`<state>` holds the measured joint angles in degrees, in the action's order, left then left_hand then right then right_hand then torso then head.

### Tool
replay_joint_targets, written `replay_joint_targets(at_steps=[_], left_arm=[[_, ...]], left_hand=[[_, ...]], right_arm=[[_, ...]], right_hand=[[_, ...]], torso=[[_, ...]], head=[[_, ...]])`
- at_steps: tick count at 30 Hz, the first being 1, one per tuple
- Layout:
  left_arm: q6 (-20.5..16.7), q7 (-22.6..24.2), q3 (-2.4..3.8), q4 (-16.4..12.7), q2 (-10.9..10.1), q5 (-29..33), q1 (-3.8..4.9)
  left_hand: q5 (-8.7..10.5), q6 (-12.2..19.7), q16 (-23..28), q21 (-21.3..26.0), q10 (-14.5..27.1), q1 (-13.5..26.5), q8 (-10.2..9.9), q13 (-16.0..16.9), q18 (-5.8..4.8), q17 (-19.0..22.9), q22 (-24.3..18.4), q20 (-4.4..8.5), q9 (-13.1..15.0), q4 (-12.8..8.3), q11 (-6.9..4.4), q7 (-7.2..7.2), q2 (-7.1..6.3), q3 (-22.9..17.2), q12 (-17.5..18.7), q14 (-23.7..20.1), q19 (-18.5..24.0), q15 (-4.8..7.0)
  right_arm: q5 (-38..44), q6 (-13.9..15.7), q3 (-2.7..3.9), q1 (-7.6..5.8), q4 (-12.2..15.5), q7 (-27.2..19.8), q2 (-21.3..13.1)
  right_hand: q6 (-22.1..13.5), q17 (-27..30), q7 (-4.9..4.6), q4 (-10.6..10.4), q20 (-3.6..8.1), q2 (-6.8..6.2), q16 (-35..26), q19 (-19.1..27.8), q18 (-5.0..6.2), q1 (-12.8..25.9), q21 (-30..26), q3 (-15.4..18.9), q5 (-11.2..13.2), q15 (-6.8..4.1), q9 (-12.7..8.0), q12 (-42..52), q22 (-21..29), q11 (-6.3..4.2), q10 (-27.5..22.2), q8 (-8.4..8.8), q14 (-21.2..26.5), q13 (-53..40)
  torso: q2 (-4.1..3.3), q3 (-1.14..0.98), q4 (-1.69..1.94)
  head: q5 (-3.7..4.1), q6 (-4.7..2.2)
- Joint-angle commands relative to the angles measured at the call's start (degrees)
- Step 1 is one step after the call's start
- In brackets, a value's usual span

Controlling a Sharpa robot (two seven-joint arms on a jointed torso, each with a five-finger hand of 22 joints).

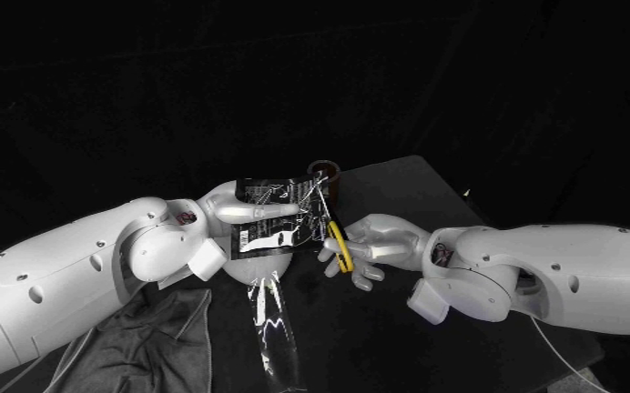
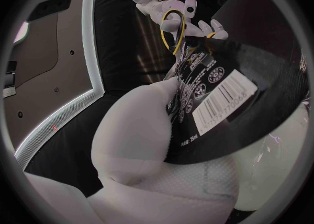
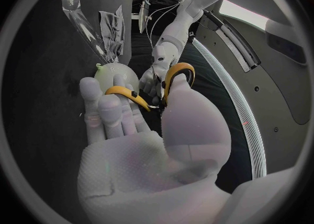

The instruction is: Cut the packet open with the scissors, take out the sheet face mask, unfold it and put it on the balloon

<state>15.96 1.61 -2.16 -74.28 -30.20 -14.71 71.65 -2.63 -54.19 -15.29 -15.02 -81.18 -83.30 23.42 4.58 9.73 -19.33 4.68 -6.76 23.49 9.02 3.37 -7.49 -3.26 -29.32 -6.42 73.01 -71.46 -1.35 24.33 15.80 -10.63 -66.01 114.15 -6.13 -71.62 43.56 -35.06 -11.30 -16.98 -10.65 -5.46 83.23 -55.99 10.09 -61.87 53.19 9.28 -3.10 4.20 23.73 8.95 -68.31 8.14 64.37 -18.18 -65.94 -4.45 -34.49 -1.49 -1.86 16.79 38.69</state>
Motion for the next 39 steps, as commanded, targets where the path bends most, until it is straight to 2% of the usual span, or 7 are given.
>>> replay_joint_targets(at_steps=[1, 9, 13, 18, 23, 33, 39], left_arm=[[0.98, -0.09, 0.02, -0.25, 0.14, -0.29, 0.03], [0.62, -0.21, 0.01, -0.31, 0.08, -0.14, 0.03], [0.41, -0.32, 0.01, -0.44, 0.07, -0.03, 0.03], [-0.46, -0.58, 0.01, -0.63, 0.06, 0.12, 0.03], [-1.92, -0.90, 0.00, -0.84, 0.00, 0.42, 0.03], [-3.85, -0.97, 0.00, -1.44, -0.07, 0.84, 0.03], [-4.25, -0.86, -0.01, -1.65, -0.09, 0.89, 0.03]], left_hand=[[-0.16, -0.56, -0.32, 0.10, -0.27, -0.20, 0.18, 0.04, 0.86, -0.09, -0.07, -0.09, 0.01, -0.23, 0.05, -0.03, 0.16, -0.02, -0.22, 0.19, -0.38, 0.20], [-0.16, -0.56, -0.32, 0.10, -0.27, -0.20, 0.18, 0.04, 0.86, -0.09, -0.07, -0.09, 0.01, -0.23, 0.05, -0.03, 0.16, -0.02, -0.22, 0.19, -0.38, 0.20], [-0.16, -0.56, -0.32, 0.10, -0.27, -0.20, 0.18, 0.04, 0.86, -0.09, -0.07, -0.09, 0.01, -0.23, 0.05, -0.03, 0.16, -0.02, -0.22, 0.19, -0.38, 0.20], [-0.16, -0.57, -0.33, 0.10, -0.30, -0.19, 0.19, 0.04, 0.85, -0.13, -0.08, -0.08, 0.03, -0.24, 0.06, -0.04, 0.19, -0.03, -0.21, 0.20, -0.43, 0.20], [-0.16, -0.57, -0.33, 0.11, -0.31, -0.17, 0.20, 0.03, 0.84, -0.15, -0.08, -0.07, 0.04, -0.24, 0.06, -0.04, 0.22, -0.04, -0.21, 0.21, -0.45, 0.21], [-0.16, -0.57, -0.34, 0.11, -0.33, -0.16, 0.20, 0.03, 0.84, -0.17, -0.09, -0.07, 0.06, -0.23, 0.06, -0.04, 0.24, -0.05, -0.20, 0.22, -0.47, 0.21], [-0.16, -0.57, -0.34, 0.11, -0.33, -0.16, 0.20, 0.03, 0.84, -0.17, -0.09, -0.07, 0.06, -0.23, 0.06, -0.04, 0.24, -0.05, -0.20, 0.22, -0.47, 0.21]], right_arm=[[0.24, 0.68, 0.08, -0.09, -0.03, -0.87, 0.08], [0.00, 1.56, 0.08, -0.10, -0.06, -1.77, 0.30], [-0.15, 2.08, 0.08, -0.10, -0.09, -2.20, 0.54], [-0.75, 3.97, 0.08, -0.09, -0.14, -3.43, 0.85], [-1.78, 6.28, 0.08, -0.09, -0.13, -4.80, 0.99], [-2.17, 7.44, 0.08, -0.08, -0.45, -4.73, 1.90], [-2.32, 8.50, 0.08, -0.08, -0.54, -4.90, 2.19]], right_hand=[[0.63, -0.37, -0.85, 0.06, 0.09, 1.03, 0.22, -0.70, -0.82, 0.17, 0.57, -0.44, 0.35, 0.01, -0.17, 0.31, -0.30, -0.14, 0.89, -0.34, -0.72, -0.10], [2.27, -2.44, -0.10, 0.18, 0.72, 3.21, 0.61, -2.72, -1.25, -0.24, 2.77, -0.13, 0.37, -0.69, -0.54, 0.65, -1.45, -0.88, 3.06, -0.96, -2.54, -0.43], [2.74, -3.03, 0.10, 0.17, 0.95, 3.65, 0.69, -3.29, -1.39, -0.51, 3.38, 0.29, 0.37, -0.88, -0.75, 0.54, -1.77, -1.09, 3.60, -1.01, -3.11, -0.51], [3.70, -4.14, 0.49, 0.22, 1.31, 4.66, 0.85, -4.56, -1.66, -1.08, 4.72, 1.08, 0.37, -1.26, -1.09, 0.38, -2.48, -1.48, 4.68, -1.13, -4.19, -0.67], [5.85, -8.22, 1.43, 0.28, 2.11, 6.50, 1.51, -7.80, -2.38, -1.88, 8.08, 2.62, 0.39, -2.12, -1.29, 0.45, -4.32, -2.39, 7.24, -1.36, -7.04, -1.22], [4.94, -7.17, 0.84, 0.22, 2.08, 6.47, 1.04, -7.15, -2.32, -2.34, 7.48, 5.06, 0.38, -1.80, -2.06, -1.73, -3.89, -1.83, 5.96, 0.23, -6.85, -0.99], [4.97, -7.64, 0.78, 0.24, 2.01, 6.67, 1.08, -7.40, -2.39, -2.43, 7.77, 5.25, 0.37, -1.72, -2.13, -1.94, -4.06, -1.79, 5.96, 0.36, -7.05, -1.00]], torso=[[-0.02, 0.00, 0.01], [0.00, 0.00, 0.02], [0.00, -0.01, 0.01], [0.02, -0.03, 0.00], [0.00, -0.02, 0.00], [-0.01, -0.03, 0.01], [-0.02, -0.01, -0.01]], head=[[0.15, -0.25], [0.51, -0.77], [0.57, -0.87], [0.79, -1.08], [1.01, -1.33], [0.99, -1.55], [1.00, -1.60]])
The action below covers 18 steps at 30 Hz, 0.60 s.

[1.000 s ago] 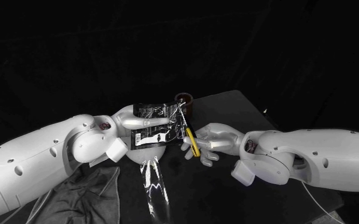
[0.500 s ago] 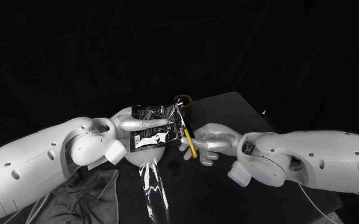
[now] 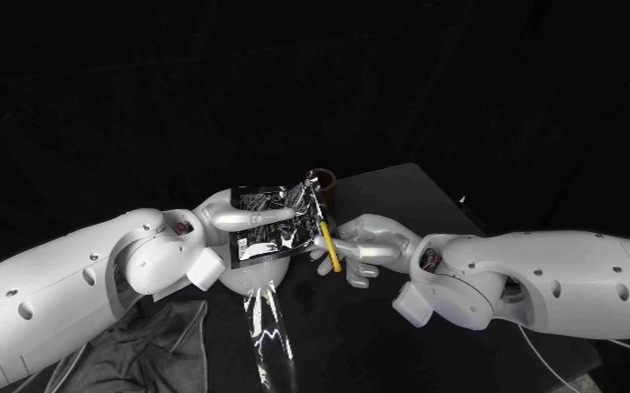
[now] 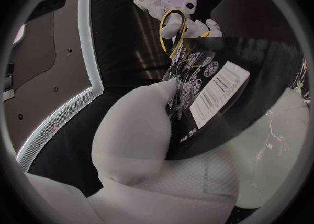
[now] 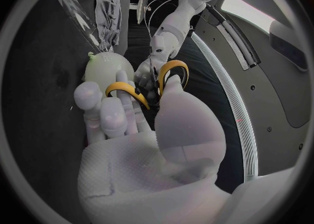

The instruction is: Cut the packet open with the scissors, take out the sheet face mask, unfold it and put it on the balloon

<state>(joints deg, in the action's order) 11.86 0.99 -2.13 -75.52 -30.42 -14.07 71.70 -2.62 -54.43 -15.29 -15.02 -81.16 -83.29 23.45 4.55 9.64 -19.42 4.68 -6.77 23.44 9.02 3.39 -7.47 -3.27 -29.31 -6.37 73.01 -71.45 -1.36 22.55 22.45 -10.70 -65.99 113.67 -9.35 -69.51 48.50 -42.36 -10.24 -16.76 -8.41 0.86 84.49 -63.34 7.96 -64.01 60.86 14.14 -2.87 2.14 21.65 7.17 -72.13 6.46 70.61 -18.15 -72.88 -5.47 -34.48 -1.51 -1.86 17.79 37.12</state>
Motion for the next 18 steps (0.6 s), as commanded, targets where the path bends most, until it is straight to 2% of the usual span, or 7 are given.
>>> replay_joint_targets(at_steps=[1, 4, 5, 7, 11, 15, 18], left_arm=[[-0.24, -0.21, -0.03, -0.41, 0.12, 0.25, -0.02], [-0.51, -0.08, -0.03, -0.35, 0.09, 0.26, -0.02], [-0.61, -0.04, -0.03, -0.32, 0.08, 0.26, -0.02], [-0.85, 0.08, -0.03, -0.18, 0.05, 0.26, -0.02], [-1.09, 0.25, -0.03, 0.08, 0.03, 0.02, -0.02], [-1.12, 0.48, -0.03, 0.26, 0.01, -0.76, -0.02], [-1.14, 0.83, -0.03, 0.29, 0.01, -2.26, -0.03]], left_hand=[[-0.17, -0.34, -0.34, 0.11, -0.34, -0.17, 0.17, 0.05, 0.93, -0.08, -0.09, -0.06, 0.10, -0.23, 0.04, -0.06, 0.25, -0.05, -0.25, 0.22, -0.48, 0.22], [-0.17, -0.34, -0.34, 0.11, -0.34, -0.17, 0.17, 0.05, 0.93, -0.08, -0.09, -0.06, 0.10, -0.23, 0.04, -0.06, 0.25, -0.05, -0.25, 0.22, -0.48, 0.22], [-0.17, -0.34, -0.34, 0.11, -0.34, -0.17, 0.17, 0.05, 0.93, -0.08, -0.09, -0.06, 0.10, -0.23, 0.04, -0.06, 0.25, -0.05, -0.25, 0.22, -0.48, 0.22], [-0.17, -0.34, -0.35, 0.12, -0.37, -0.16, 0.18, 0.05, 0.93, -0.12, -0.11, -0.04, 0.13, -0.25, 0.03, -0.05, 0.27, -0.07, -0.24, 0.24, -0.51, 0.23], [-0.17, -0.34, -0.35, 0.12, -0.37, -0.16, 0.18, 0.05, 0.93, -0.12, -0.11, -0.04, 0.13, -0.25, 0.03, -0.05, 0.27, -0.07, -0.24, 0.24, -0.51, 0.23], [-0.17, -0.34, -0.35, 0.12, -0.37, -0.17, 0.18, 0.05, 0.93, -0.13, -0.11, -0.04, 0.13, -0.26, 0.03, -0.05, 0.26, -0.08, -0.24, 0.24, -0.52, 0.23], [-0.17, -0.34, -0.35, 0.12, -0.38, -0.19, 0.19, 0.05, 0.93, -0.15, -0.11, -0.03, 0.14, -0.30, 0.02, -0.04, 0.26, -0.09, -0.23, 0.24, -0.54, 0.24]], right_arm=[[-0.62, 2.13, 0.14, -0.10, -0.06, -1.77, 0.06], [-0.74, 2.71, 0.14, -0.10, -0.06, -1.87, -0.07], [-0.71, 2.82, 0.14, -0.10, -0.06, -1.84, -0.14], [-0.50, 2.91, 0.14, -0.10, -0.07, -1.65, -0.34], [0.09, 2.60, 0.14, -0.10, -0.01, -1.13, -0.74], [0.70, 2.16, 0.14, -0.10, 0.07, -0.64, -1.21], [0.98, 2.09, 0.14, -0.11, 0.16, -0.35, -1.59]], right_hand=[[1.39, -1.64, 0.18, 0.17, -0.15, 1.62, 0.08, -1.01, -0.41, -1.13, 1.13, 0.42, 0.14, 0.06, 0.12, 0.43, -0.82, -0.64, 1.51, -0.17, -0.85, -0.41], [3.21, -4.03, 1.06, 0.21, 0.35, 2.92, 0.50, -2.28, -0.65, -2.48, 2.44, 1.01, 0.15, -0.66, 0.37, 1.08, -1.53, -1.39, 3.87, -0.74, -2.18, -1.08], [4.82, -7.58, 1.65, 0.26, 0.79, 3.86, 1.03, -3.52, -0.88, -3.33, 3.70, 1.09, 0.24, -1.17, 0.74, 1.90, -2.26, -2.26, 5.89, -1.44, -3.72, -1.67], [6.34, -10.25, 2.57, 0.26, 1.33, 4.85, 1.41, -4.53, -1.16, -4.24, 4.69, 1.37, 0.11, -1.85, 1.14, 2.59, -2.81, -2.83, 7.82, -2.03, -4.95, -2.31], [7.64, -12.09, 3.25, 0.22, 2.30, 5.69, 1.50, -5.71, -1.44, -5.61, 5.76, 2.83, 0.14, -2.66, 1.67, 2.70, -3.40, -3.65, 9.31, -2.22, -5.96, -3.19], [8.74, -13.27, 3.89, 0.28, 2.86, 6.64, 1.46, -6.57, -1.67, -6.95, 6.53, 4.21, 0.12, -3.24, 2.24, 2.81, -3.84, -4.11, 10.67, -2.34, -6.64, -4.07], [9.06, -13.59, 4.02, 0.29, 3.01, 7.04, 1.44, -6.76, -1.72, -7.36, 6.69, 4.57, 0.13, -3.35, 2.43, 2.85, -3.92, -4.31, 11.06, -2.38, -6.82, -4.34]], torso=[[-0.02, 0.02, -0.02], [0.00, 0.02, -0.04], [0.00, 0.02, -0.04], [0.00, 0.02, -0.04], [0.04, 0.02, -0.05], [0.00, 0.01, -0.07], [-0.01, 0.01, -0.07]], head=[[0.01, 0.01], [0.01, 0.11], [0.01, 0.15], [-0.02, 0.20], [-0.14, 0.36], [-0.33, 0.44], [-0.40, 0.47]])
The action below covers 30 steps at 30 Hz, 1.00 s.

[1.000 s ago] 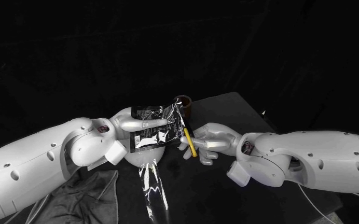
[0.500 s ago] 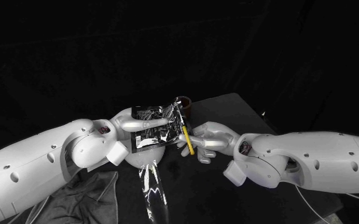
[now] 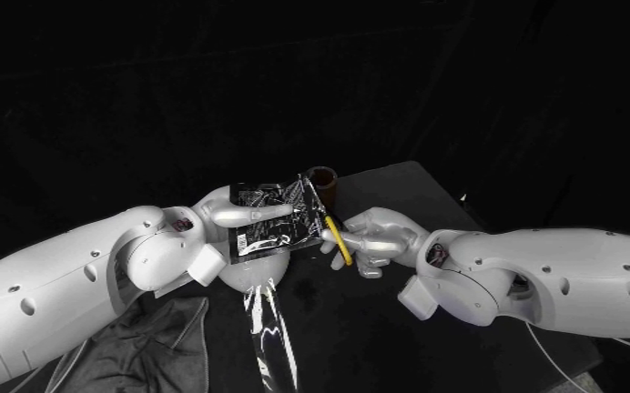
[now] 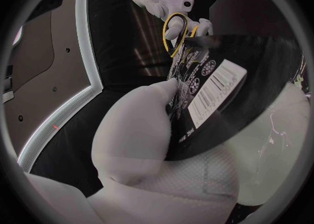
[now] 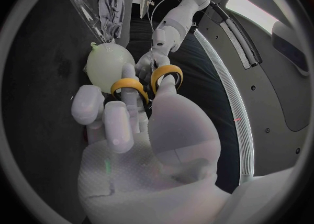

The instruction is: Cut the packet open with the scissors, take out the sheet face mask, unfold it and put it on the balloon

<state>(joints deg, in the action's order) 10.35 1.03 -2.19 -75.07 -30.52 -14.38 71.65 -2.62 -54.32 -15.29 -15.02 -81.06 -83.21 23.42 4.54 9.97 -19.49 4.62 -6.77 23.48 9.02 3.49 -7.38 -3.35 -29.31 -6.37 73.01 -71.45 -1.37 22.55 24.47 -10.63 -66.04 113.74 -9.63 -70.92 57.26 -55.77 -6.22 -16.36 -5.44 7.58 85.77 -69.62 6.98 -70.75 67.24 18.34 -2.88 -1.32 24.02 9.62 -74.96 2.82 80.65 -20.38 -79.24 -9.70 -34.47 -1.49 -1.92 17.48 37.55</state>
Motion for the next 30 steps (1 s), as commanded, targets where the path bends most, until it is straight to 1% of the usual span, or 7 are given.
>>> replay_joint_targets(at_steps=[1, 7, 9, 19, 22, 24, 30], left_arm=[[0.38, 0.91, 0.02, -0.18, 0.10, -2.50, 0.02], [0.38, 1.68, 0.03, -0.59, 0.08, -6.80, 0.02], [0.38, 1.75, 0.03, -0.68, 0.07, -7.59, 0.02], [0.01, 1.74, 0.03, -0.75, 0.08, -8.94, 0.02], [-0.10, 1.70, 0.03, -0.74, 0.07, -9.02, 0.02], [-0.13, 1.69, 0.03, -0.74, 0.05, -9.04, 0.02], [-0.10, 1.68, 0.03, -0.76, 0.02, -9.32, 0.01]], left_hand=[[-0.17, -0.45, -0.35, 0.12, -0.48, -0.27, 0.22, 0.07, 0.60, -0.07, -0.05, -0.03, 0.10, -0.30, -0.08, -0.13, 0.33, -0.09, -0.23, 0.24, -0.54, 0.24], [-0.17, -0.45, -0.35, 0.12, -0.49, -0.32, 0.23, 0.06, 0.61, -0.10, -0.06, -0.01, 0.12, -0.37, -0.09, -0.12, 0.31, -0.11, -0.23, 0.25, -0.57, 0.26], [-0.17, -0.45, -0.35, 0.12, -0.49, -0.32, 0.23, 0.06, 0.61, -0.10, -0.06, -0.01, 0.12, -0.37, -0.09, -0.12, 0.31, -0.11, -0.23, 0.25, -0.57, 0.26], [-0.17, -0.45, -0.35, 0.12, -0.49, -0.32, 0.23, 0.06, 0.61, -0.10, -0.06, -0.01, 0.12, -0.37, -0.09, -0.12, 0.31, -0.11, -0.23, 0.25, -0.57, 0.26], [-0.17, -0.46, -0.36, 0.13, -0.51, -0.36, 0.24, 0.06, 0.60, -0.14, -0.07, 0.01, 0.15, -0.45, -0.10, -0.11, 0.27, -0.12, -0.21, 0.26, -0.60, 0.27], [-0.17, -0.46, -0.36, 0.13, -0.51, -0.36, 0.24, 0.06, 0.60, -0.14, -0.07, 0.01, 0.15, -0.45, -0.10, -0.11, 0.27, -0.12, -0.21, 0.26, -0.60, 0.27], [-0.17, -0.46, -0.36, 0.13, -0.51, -0.36, 0.24, 0.06, 0.60, -0.14, -0.07, 0.01, 0.15, -0.45, -0.10, -0.11, 0.27, -0.12, -0.21, 0.26, -0.60, 0.27]], right_arm=[[0.91, 0.13, 0.07, -0.05, 0.11, -0.03, -0.23], [-0.24, 0.84, 0.07, -0.06, 0.20, -0.56, -0.17], [-0.62, 1.05, 0.07, -0.06, 0.23, -0.89, -0.07], [-1.27, 0.30, 0.08, -0.06, 0.47, -1.17, 0.18], [-1.22, -0.25, 0.08, -0.06, 0.52, -0.86, 0.20], [-1.19, -0.41, 0.08, -0.06, 0.55, -0.75, 0.19], [-1.56, -0.06, 0.08, -0.08, 0.63, -0.80, 0.17]], right_hand=[[0.34, 0.33, 0.03, -0.10, 0.08, 0.42, 0.06, -0.43, -0.73, -0.76, 0.23, 0.56, 0.12, 0.06, 0.11, 0.35, -1.05, -0.69, 1.06, -0.12, -0.32, -0.20], [-3.40, 4.35, -1.72, -0.23, -0.48, -0.24, -0.99, 1.24, -0.53, -0.73, -1.67, 3.31, 0.13, 1.35, -0.27, -2.97, 0.07, 0.99, -3.64, 2.47, 1.28, 0.35], [-6.46, 5.90, -3.53, -0.16, -1.53, -0.68, -1.36, 2.61, -0.39, -0.64, -3.07, 5.09, 0.14, 2.85, -0.63, -5.87, 0.87, 2.78, -8.12, 4.53, 2.22, 1.39], [-11.08, 11.54, -6.24, -0.36, -4.32, -2.11, -2.26, 7.57, 0.84, 0.73, -7.79, 6.89, 0.17, 5.40, -1.10, -6.09, 3.55, 5.54, -15.43, 8.08, 6.21, 4.06], [-11.67, 12.82, -6.62, -0.39, -4.84, -3.47, -2.47, 8.58, 1.11, 1.83, -8.71, 5.25, 0.15, 5.85, -1.16, -5.93, 4.08, 5.89, -16.43, 8.57, 7.22, 4.60], [-12.04, 13.49, -6.94, -0.52, -5.28, -5.59, -2.43, 9.24, 1.40, 3.31, -9.22, 2.43, 0.21, 6.19, -1.14, -5.93, 4.40, 6.12, -17.16, 8.96, 7.91, 5.17], [-11.23, 12.52, -6.67, -0.42, -5.45, -6.10, -1.99, 8.54, 1.29, 4.38, -8.37, -0.80, 0.16, 6.03, -0.83, -5.40, 3.96, 5.91, -16.08, 8.73, 7.57, 5.34]], torso=[[-0.02, -0.02, 0.00], [-0.02, -0.05, 0.00], [-0.02, -0.06, 0.03], [-0.02, -0.04, 0.02], [-0.02, -0.04, 0.03], [-0.01, -0.03, 0.02], [-0.01, -0.03, 0.04]], head=[[-0.13, 0.05], [-0.17, 0.03], [-0.13, -0.09], [-0.05, -0.31], [0.00, -0.35], [0.01, -0.32], [0.17, -0.31]])
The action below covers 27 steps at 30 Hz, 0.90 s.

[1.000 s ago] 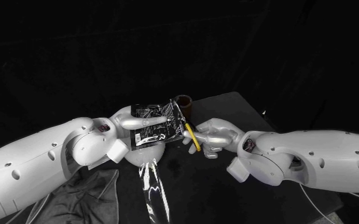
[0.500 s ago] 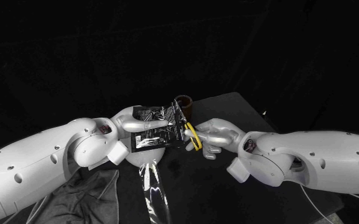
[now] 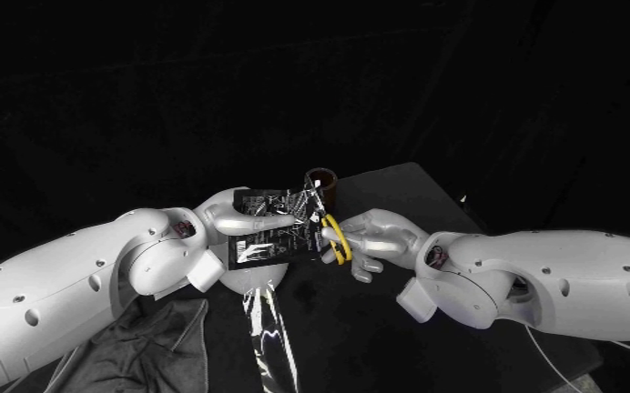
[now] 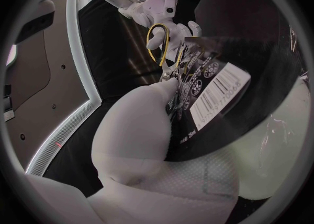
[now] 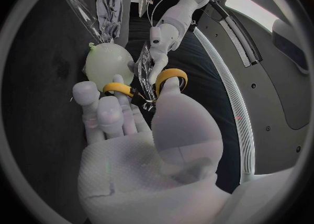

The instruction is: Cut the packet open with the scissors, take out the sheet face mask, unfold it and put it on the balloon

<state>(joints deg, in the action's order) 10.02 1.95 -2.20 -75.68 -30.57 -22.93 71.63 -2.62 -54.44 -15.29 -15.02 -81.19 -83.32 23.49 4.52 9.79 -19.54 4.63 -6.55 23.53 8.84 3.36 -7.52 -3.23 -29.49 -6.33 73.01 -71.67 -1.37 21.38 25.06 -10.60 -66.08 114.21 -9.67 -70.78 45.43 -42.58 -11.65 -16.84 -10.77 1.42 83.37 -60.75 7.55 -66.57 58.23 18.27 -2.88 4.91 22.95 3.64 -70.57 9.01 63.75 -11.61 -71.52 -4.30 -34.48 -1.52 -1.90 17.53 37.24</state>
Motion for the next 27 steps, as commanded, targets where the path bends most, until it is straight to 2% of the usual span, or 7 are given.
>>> replay_joint_targets(at_steps=[1, 5, 7, 10, 13, 18, 27], left_arm=[[0.24, 0.76, 0.03, -0.16, 0.06, -0.84, 0.03], [0.22, 0.78, 0.03, -0.17, 0.03, -1.00, 0.03], [0.15, 0.81, 0.03, -0.17, 0.02, -1.02, 0.03], [-0.01, 0.88, 0.03, -0.18, 0.01, -0.82, 0.03], [-0.24, 0.98, 0.03, -0.21, -0.01, -0.49, 0.02], [-0.69, 1.11, 0.03, -0.29, -0.10, 0.22, 0.02], [-1.86, 1.92, 0.02, -0.86, -0.86, 2.51, -0.02]], left_hand=[[-0.17, -0.34, -0.36, 0.13, -0.39, -0.24, 0.17, 0.08, 0.78, -0.10, -0.08, -0.20, 0.10, -0.27, 0.02, 0.03, 0.16, 0.06, -0.25, 0.26, -0.39, 0.28], [-0.17, -0.34, -0.36, 0.13, -0.39, -0.24, 0.17, 0.08, 0.78, -0.10, -0.08, -0.20, 0.10, -0.27, 0.02, 0.03, 0.16, 0.06, -0.25, 0.26, -0.39, 0.28], [-0.17, -0.34, -0.36, 0.13, -0.39, -0.24, 0.17, 0.08, 0.78, -0.10, -0.08, -0.20, 0.10, -0.27, 0.02, 0.03, 0.16, 0.06, -0.25, 0.26, -0.39, 0.28], [-0.17, -0.35, -0.36, 0.13, -0.39, -0.25, 0.18, 0.08, 0.78, -0.11, -0.08, -0.20, 0.11, -0.29, 0.02, 0.03, 0.16, 0.06, -0.25, 0.26, -0.40, 0.28], [-0.17, -0.36, -0.37, 0.13, -0.42, -0.27, 0.19, 0.07, 0.78, -0.14, -0.09, -0.18, 0.13, -0.34, 0.01, 0.04, 0.15, 0.04, -0.24, 0.27, -0.43, 0.29], [-0.17, -0.36, -0.37, 0.13, -0.42, -0.27, 0.19, 0.07, 0.78, -0.14, -0.09, -0.18, 0.13, -0.34, 0.01, 0.04, 0.15, 0.04, -0.24, 0.27, -0.43, 0.29], [-0.17, -0.37, -0.37, 0.13, -0.44, -0.27, 0.20, 0.07, 0.77, -0.18, -0.10, -0.17, 0.15, -0.37, 0.01, 0.04, 0.15, 0.03, -0.23, 0.28, -0.47, 0.30]], right_arm=[[-0.66, -0.27, 0.06, -0.05, 0.15, -0.95, 0.01], [-2.47, 2.10, 0.07, -0.10, 0.00, -2.20, -0.08], [-3.17, 3.32, 0.08, -0.14, -0.11, -2.67, -0.15], [-3.88, 5.06, 0.08, -0.18, -0.31, -2.89, -0.21], [-4.74, 7.10, 0.09, -0.22, -0.59, -2.99, -0.30], [-5.87, 9.56, 0.09, -0.26, -0.83, -3.72, -0.51], [-7.51, 11.90, 0.09, -0.40, -1.82, -5.42, -1.11]], right_hand=[[1.21, -1.63, -1.02, 0.13, 0.02, 0.36, 0.67, -0.91, 0.64, 0.07, 1.25, -0.84, 0.15, -0.41, 0.41, 0.88, -0.76, -0.62, 1.60, -0.36, -0.68, -0.16], [5.95, -7.98, 1.41, 0.57, 1.50, 3.26, 2.14, -5.54, -0.35, -2.67, 6.01, -0.90, 0.04, -2.34, 1.63, 3.71, -3.46, -2.89, 8.23, -3.02, -4.38, -1.53], [7.40, -9.94, 2.08, 0.73, 2.16, 4.11, 2.48, -7.06, -0.70, -3.82, 7.58, -0.95, 0.23, -3.02, 1.99, 4.54, -4.36, -3.80, 10.24, -3.79, -5.48, -2.04], [13.48, -20.42, 5.54, 1.51, 4.24, 7.68, 3.98, -11.95, -1.98, -7.95, 12.64, -2.32, 0.02, -5.56, 3.80, 8.37, -7.36, -6.79, 18.24, -7.11, -10.12, -4.30], [16.68, -25.45, 7.80, 2.73, 6.29, 10.01, 4.47, -15.18, -2.87, -11.99, 15.92, -3.19, -0.07, -7.63, 5.32, 10.53, -9.32, -9.05, 22.50, -9.02, -12.36, -6.02], [18.25, -29.81, 9.50, 3.73, 8.72, 13.00, 4.62, -17.66, -3.54, -15.78, 18.25, -2.92, 0.07, -9.69, 8.20, 15.80, -10.72, -10.83, 23.02, -11.03, -14.26, -9.91], [17.38, -29.59, 9.68, 3.37, 9.23, 13.42, 4.14, -18.13, -3.70, -16.68, 18.49, 0.60, 0.07, -9.99, 10.99, 17.64, -10.91, -10.95, 22.18, -11.76, -14.47, -12.78]], torso=[[0.01, 0.00, 0.04], [0.00, 0.00, 0.07], [0.00, 0.02, 0.04], [0.00, 0.03, 0.03], [0.00, 0.02, 0.04], [0.00, 0.02, 0.04], [0.00, 0.08, 0.03]], head=[[0.18, -0.02], [0.28, -0.09], [0.30, -0.11], [0.30, -0.05], [0.27, 0.00], [0.20, -0.06], [0.11, -0.13]])
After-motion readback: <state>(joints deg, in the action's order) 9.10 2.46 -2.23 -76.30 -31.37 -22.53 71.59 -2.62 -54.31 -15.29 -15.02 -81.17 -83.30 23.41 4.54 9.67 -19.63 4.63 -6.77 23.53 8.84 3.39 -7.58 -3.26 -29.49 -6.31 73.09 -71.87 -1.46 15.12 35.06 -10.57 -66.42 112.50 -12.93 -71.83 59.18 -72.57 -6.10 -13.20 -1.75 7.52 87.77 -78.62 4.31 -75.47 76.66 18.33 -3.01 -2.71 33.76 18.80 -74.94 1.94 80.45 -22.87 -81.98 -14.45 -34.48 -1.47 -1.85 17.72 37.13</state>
